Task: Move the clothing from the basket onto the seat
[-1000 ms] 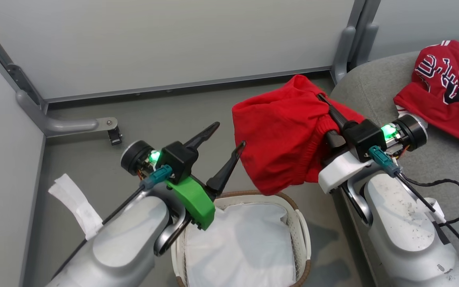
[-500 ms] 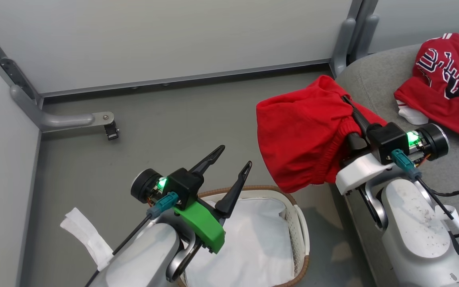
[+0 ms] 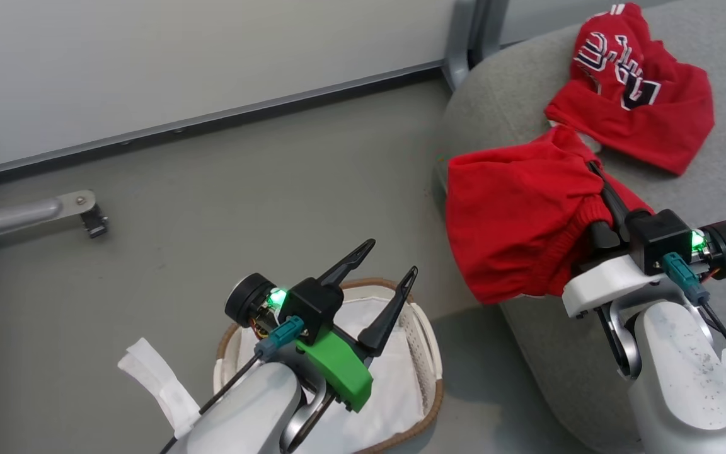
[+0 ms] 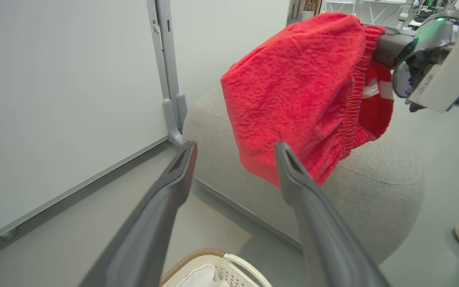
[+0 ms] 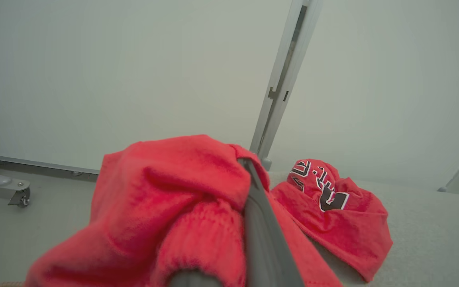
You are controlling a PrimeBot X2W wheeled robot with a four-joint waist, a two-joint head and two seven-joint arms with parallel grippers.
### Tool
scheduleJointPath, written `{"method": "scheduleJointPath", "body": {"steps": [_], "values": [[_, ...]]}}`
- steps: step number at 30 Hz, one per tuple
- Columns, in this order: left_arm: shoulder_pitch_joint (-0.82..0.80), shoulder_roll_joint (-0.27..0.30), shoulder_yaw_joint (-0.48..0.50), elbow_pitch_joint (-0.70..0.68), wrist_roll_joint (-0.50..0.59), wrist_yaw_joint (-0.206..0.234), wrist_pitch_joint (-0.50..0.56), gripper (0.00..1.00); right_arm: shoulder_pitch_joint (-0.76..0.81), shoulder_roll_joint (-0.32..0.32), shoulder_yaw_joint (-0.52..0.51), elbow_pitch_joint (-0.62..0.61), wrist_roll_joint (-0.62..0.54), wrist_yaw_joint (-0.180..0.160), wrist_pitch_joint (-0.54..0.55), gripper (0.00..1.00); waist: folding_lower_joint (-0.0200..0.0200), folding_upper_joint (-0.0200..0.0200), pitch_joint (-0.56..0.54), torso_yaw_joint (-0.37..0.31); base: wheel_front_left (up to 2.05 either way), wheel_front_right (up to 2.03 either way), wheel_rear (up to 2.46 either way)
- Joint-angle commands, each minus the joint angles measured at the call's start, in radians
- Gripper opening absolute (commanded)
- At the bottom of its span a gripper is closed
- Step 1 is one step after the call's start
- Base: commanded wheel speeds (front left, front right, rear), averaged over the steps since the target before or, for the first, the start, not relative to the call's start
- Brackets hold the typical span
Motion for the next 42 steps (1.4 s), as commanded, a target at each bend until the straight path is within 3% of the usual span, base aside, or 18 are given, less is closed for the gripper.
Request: {"method": "scheduleJointPath", "body": {"steps": [1,6,13,19,28,36,42], "values": [[-0.004,0.002,-0.005,0.005,0.005,-0.004,-0.001,1.0,0.012,0.003,-0.012,-0.009,0.0,-0.001,-0.005,0.0,0.0,-0.0001,0.066,-0.111,0.0,0.0,0.0],[-0.029,0.019,-0.034,0.011,0.003,-0.003,-0.001,1.0,0.025,0.017,-0.033,-0.019,0.006,-0.001,-0.005,0.0,0.0,-0.0001,0.11,-0.206,0.0,0.0,0.0],[-0.052,0.037,-0.076,0.02,-0.013,-0.004,-0.001,1.0,0.041,0.027,-0.048,-0.017,0.012,-0.001,-0.005,0.0,0.0,-0.0001,0.139,-0.268,0.0,0.0,0.0],[-0.068,0.045,-0.101,0.023,-0.021,-0.004,-0.001,1.0,0.04,0.029,-0.048,-0.003,0.004,-0.001,-0.005,0.0,0.0,-0.0001,0.149,-0.259,0.0,0.0,0.0],[-0.062,0.034,-0.092,-0.002,-0.01,-0.004,-0.001,1.0,-0.071,0.02,-0.102,0.001,0.038,-0.001,-0.005,0.0,0.0,-0.0001,0.178,-0.181,0.0,0.0,0.0],[-0.065,0.028,-0.069,-0.027,0.011,-0.004,-0.001,1.0,-0.345,-0.131,-0.151,0.042,0.051,-0.001,-0.005,0.0,0.0,-0.0001,0.228,-0.085,0.0,0.0,0.0],[-0.071,0.024,-0.053,-0.052,0.027,-0.004,-0.001,1.0,-0.586,-0.298,-0.173,0.178,0.045,-0.001,-0.005,0.0,0.0,-0.0001,0.296,-0.013,0.0,0.0,0.0]]}}
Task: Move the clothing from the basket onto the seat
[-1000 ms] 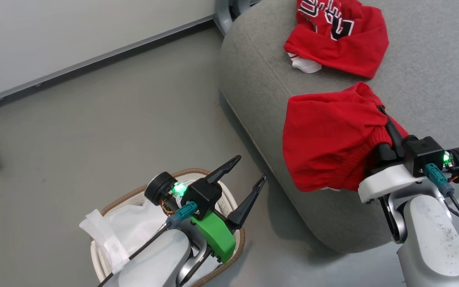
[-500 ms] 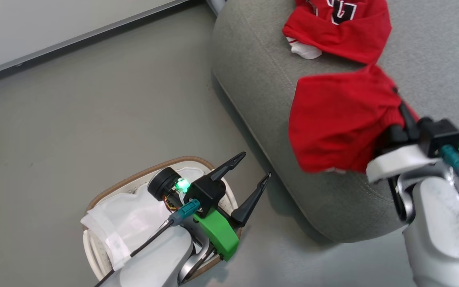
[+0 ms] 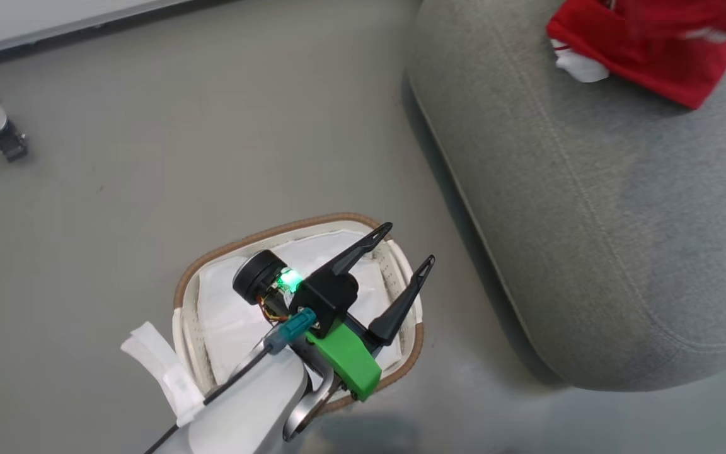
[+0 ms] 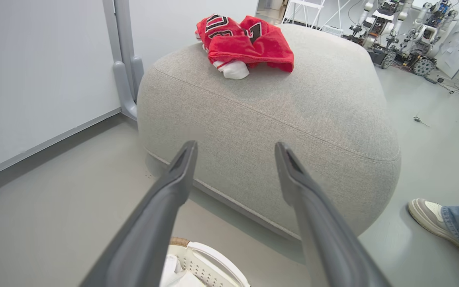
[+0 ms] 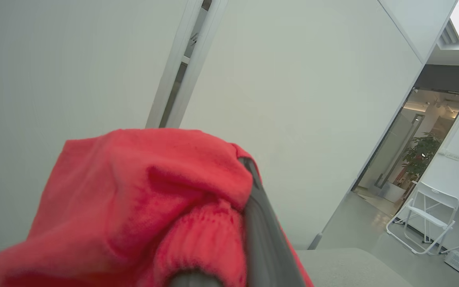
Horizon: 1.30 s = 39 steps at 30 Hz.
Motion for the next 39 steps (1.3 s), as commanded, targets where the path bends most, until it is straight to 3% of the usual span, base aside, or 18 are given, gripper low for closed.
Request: {"method": "scheduleJointPath", "body": {"steps": [1,6,10,17,23,26,27,28,29,39], "values": [[-0.019,-0.002,0.0,-0.01,0.013,-0.003,-0.001,1.0,-0.037,-0.027,-0.014,0.027,0.003,-0.001,-0.005,0.0,-0.0001,-0.0001,0.067,0.071,0.0,0.0,0.0],[-0.041,-0.001,-0.005,-0.04,0.036,-0.003,-0.001,1.0,-0.146,-0.133,-0.068,0.176,0.014,-0.001,0.002,0.0,-0.0001,-0.0001,0.132,0.141,0.0,0.0,0.0],[-0.059,0.003,0.012,-0.062,0.051,-0.003,-0.001,1.0,-0.168,-0.164,-0.122,0.31,-0.015,-0.001,0.011,0.0,-0.0001,-0.0001,0.186,0.172,0.0,0.0,0.0],[-0.075,0.01,0.034,-0.091,0.078,-0.003,-0.001,1.0,-0.106,-0.127,-0.194,0.465,-0.124,-0.001,-0.002,0.0,-0.0001,-0.0001,0.249,0.175,0.0,0.0,0.0],[-0.071,0.026,0.045,-0.092,0.088,-0.003,-0.001,1.0,-0.068,-0.042,-0.221,0.429,-0.173,-0.001,-0.004,0.0,-0.0001,-0.0001,0.256,0.139,0.0,0.0,0.0],[-0.064,0.029,0.052,-0.087,0.089,-0.003,-0.001,1.0,-0.035,0.006,-0.221,0.38,-0.175,-0.001,-0.004,0.41,-0.0001,-0.0001,0.249,0.112,0.0,0.0,0.0],[-0.061,0.03,0.056,-0.086,0.088,-0.003,-0.001,1.0,-0.025,0.019,-0.214,0.366,-0.174,-0.001,-0.004,0.49,-0.0001,-0.0001,0.245,0.104,0.0,0.0,0.0],[-0.059,0.03,0.062,-0.085,0.085,-0.003,-0.001,1.0,-0.01,0.03,-0.208,0.348,-0.169,-0.001,-0.005,0.95,-0.0001,-0.0001,0.241,0.096,0.0,0.0,0.0],[-0.056,0.031,0.066,-0.084,0.083,-0.003,-0.001,1.0,0.0,0.04,-0.202,0.335,-0.159,-0.001,-0.004,1.0,-0.0001,-0.0001,0.237,0.088,0.0,0.0,0.0],[-0.032,0.027,0.094,-0.074,0.069,-0.003,-0.001,1.0,0.171,0.103,-0.111,0.195,-0.09,-0.001,-0.005,1.0,-0.0001,-0.0001,0.177,0.019,0.0,0.0,0.0]]}}
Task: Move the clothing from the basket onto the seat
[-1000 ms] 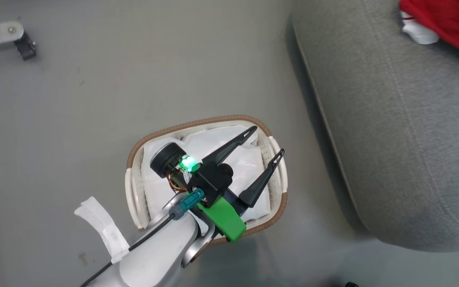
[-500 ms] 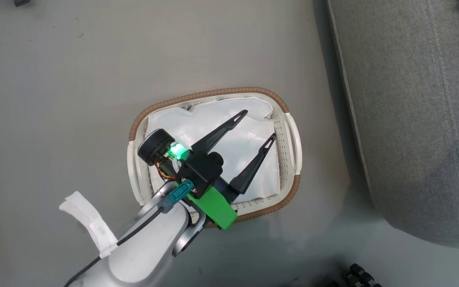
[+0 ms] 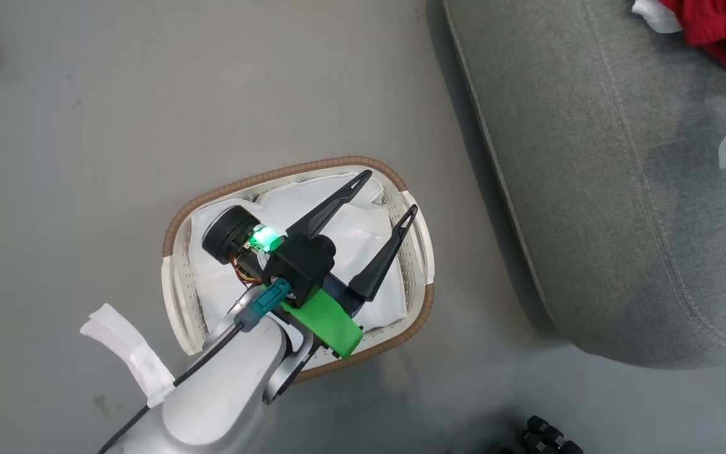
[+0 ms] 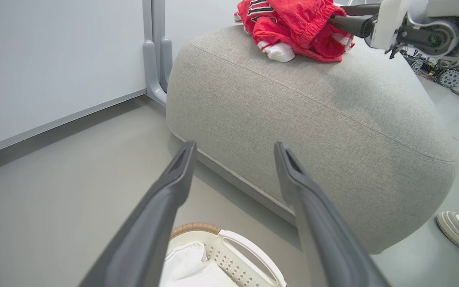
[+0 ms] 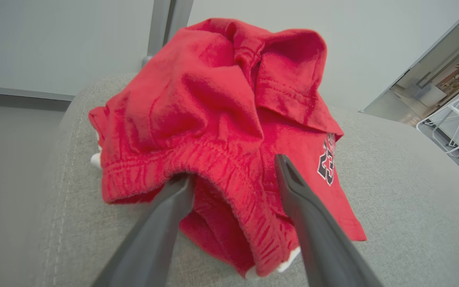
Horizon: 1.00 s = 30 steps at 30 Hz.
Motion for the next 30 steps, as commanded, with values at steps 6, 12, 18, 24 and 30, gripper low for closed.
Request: {"method": "scheduleJointPath", "body": {"steps": [6,12,18,24,30], "values": [[0.029,-0.01,0.031,0.007,-0.018,-0.003,-0.001,1.0,0.102,0.02,0.04,-0.05,0.031,-0.001,-0.005,1.0,-0.0001,-0.0001,-0.079,-0.031,0.0,0.0,0.0],[0.066,-0.033,0.086,0.01,-0.026,-0.003,-0.001,1.0,0.148,0.012,0.074,-0.069,0.038,-0.001,-0.005,1.0,-0.0001,-0.0001,-0.162,-0.011,0.0,0.0,0.0],[0.112,-0.066,0.156,0.011,-0.031,-0.003,-0.001,1.0,0.135,-0.017,0.105,-0.081,0.039,-0.001,-0.005,1.0,-0.0001,-0.0001,-0.262,0.041,0.0,0.0,0.0],[0.179,-0.098,0.247,0.023,-0.027,-0.003,-0.001,1.0,0.131,-0.011,0.15,-0.076,0.064,-0.001,-0.005,1.0,-0.0001,-0.0001,-0.355,0.107,0.0,0.0,0.0],[0.264,-0.114,0.374,0.026,-0.006,0.001,-0.001,1.0,0.142,0.042,0.173,-0.072,0.11,-0.001,-0.005,1.0,-0.0001,-0.0001,-0.405,0.149,0.0,0.0,0.0]]}}
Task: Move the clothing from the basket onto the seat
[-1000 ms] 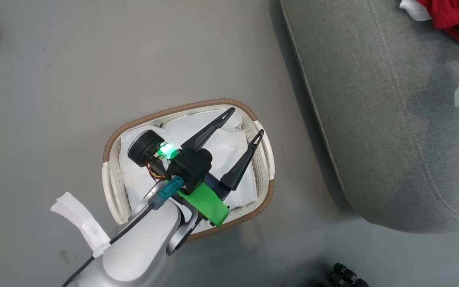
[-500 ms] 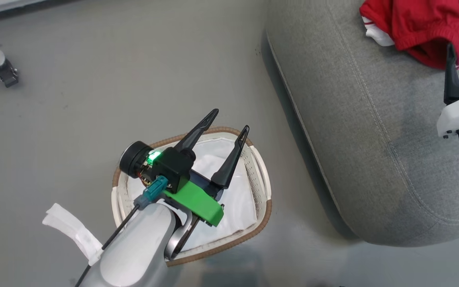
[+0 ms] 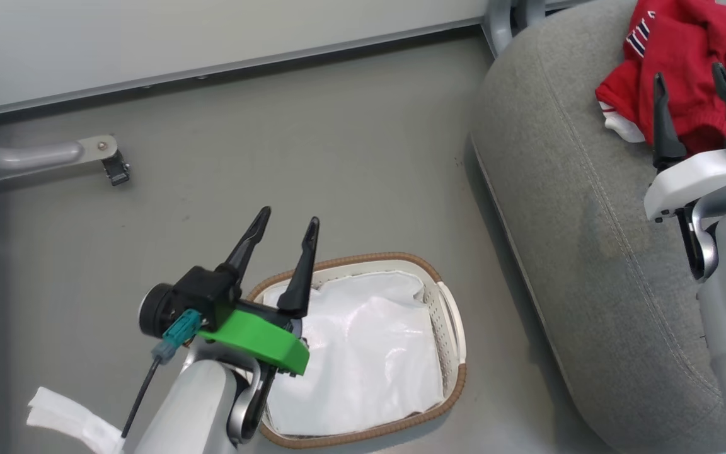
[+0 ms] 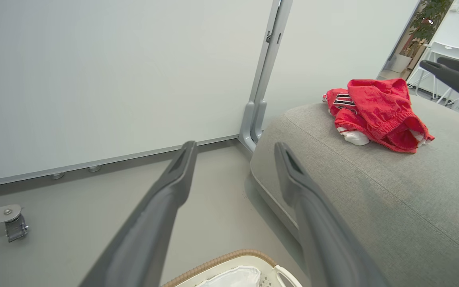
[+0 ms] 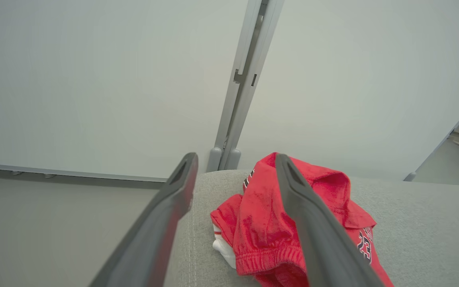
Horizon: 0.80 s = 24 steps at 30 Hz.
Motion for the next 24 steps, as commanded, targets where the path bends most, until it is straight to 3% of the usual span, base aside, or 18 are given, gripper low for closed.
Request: {"method": "scheduleJointPath", "body": {"steps": [1,13,19,24], "values": [[0.031,-0.002,0.028,-0.001,0.016,0.004,-0.001,1.0,0.017,0.009,0.0,0.001,0.01,-0.001,-0.005,1.0,0.0001,0.0,-0.06,0.059,0.0,0.0,0.0],[0.194,-0.028,0.261,-0.043,0.063,0.027,-0.001,1.0,0.184,0.141,0.027,-0.115,0.0,-0.001,-0.005,1.0,0.0001,0.0,-0.113,0.114,0.0,0.0,0.0],[0.255,-0.031,0.32,-0.065,0.056,0.027,-0.001,1.0,0.315,0.171,0.048,-0.234,-0.007,-0.001,-0.005,1.0,0.0001,0.0,-0.119,0.119,0.0,0.0,0.0],[0.294,-0.03,0.321,-0.061,0.042,0.025,-0.001,1.0,0.413,0.174,0.076,-0.313,0.08,-0.001,-0.005,1.0,0.0001,0.0,-0.136,0.126,0.0,0.0,0.0]]}}
